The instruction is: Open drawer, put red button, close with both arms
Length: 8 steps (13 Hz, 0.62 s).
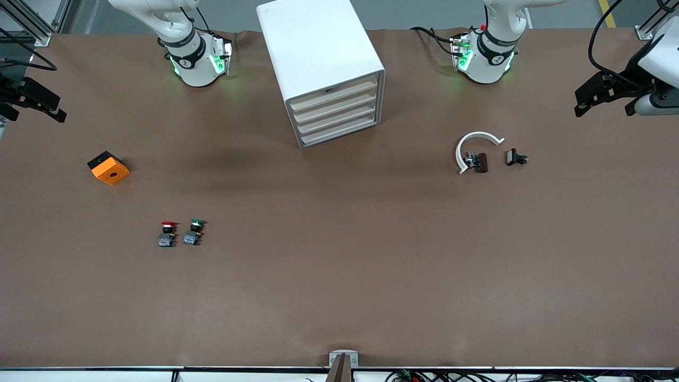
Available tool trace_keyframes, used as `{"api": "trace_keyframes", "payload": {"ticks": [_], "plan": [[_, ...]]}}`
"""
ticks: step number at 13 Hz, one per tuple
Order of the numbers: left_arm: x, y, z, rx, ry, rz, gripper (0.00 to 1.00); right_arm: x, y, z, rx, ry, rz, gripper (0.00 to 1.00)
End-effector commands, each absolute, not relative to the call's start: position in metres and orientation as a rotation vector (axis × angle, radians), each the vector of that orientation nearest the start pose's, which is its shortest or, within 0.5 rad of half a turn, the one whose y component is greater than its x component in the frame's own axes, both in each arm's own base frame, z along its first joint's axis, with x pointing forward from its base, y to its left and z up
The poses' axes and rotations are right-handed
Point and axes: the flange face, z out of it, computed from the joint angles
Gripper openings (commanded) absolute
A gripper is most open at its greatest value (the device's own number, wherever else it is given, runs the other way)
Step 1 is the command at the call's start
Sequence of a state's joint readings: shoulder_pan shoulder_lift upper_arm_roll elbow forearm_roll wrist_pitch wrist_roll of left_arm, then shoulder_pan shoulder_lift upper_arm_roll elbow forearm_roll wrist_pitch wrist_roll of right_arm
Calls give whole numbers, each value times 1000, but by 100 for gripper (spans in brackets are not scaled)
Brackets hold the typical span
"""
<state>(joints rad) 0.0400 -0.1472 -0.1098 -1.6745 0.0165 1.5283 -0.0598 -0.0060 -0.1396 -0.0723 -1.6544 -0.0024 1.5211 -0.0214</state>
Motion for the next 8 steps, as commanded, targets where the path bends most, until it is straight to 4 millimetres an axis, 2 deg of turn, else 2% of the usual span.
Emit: {"api": "trace_keyframes", "payload": {"ticks": [1,3,5,7,8], "plan": [[503,-36,658,-3120,17,4,100,496,-41,657,-3143,96,-28,100],[504,-36,660,-3121,12,-3,100,496,-41,657,-3143,99,-26,100],[515,-36,656,-3124,10,4,100,496,-41,657,-3143,99,-26,100],[533,-36,645,-3132,19,45,100,496,-41,657,-3143,96,-26,100],[541,-38,632,-3134,17,81,100,496,-41,657,-3143,99,-26,100]]}}
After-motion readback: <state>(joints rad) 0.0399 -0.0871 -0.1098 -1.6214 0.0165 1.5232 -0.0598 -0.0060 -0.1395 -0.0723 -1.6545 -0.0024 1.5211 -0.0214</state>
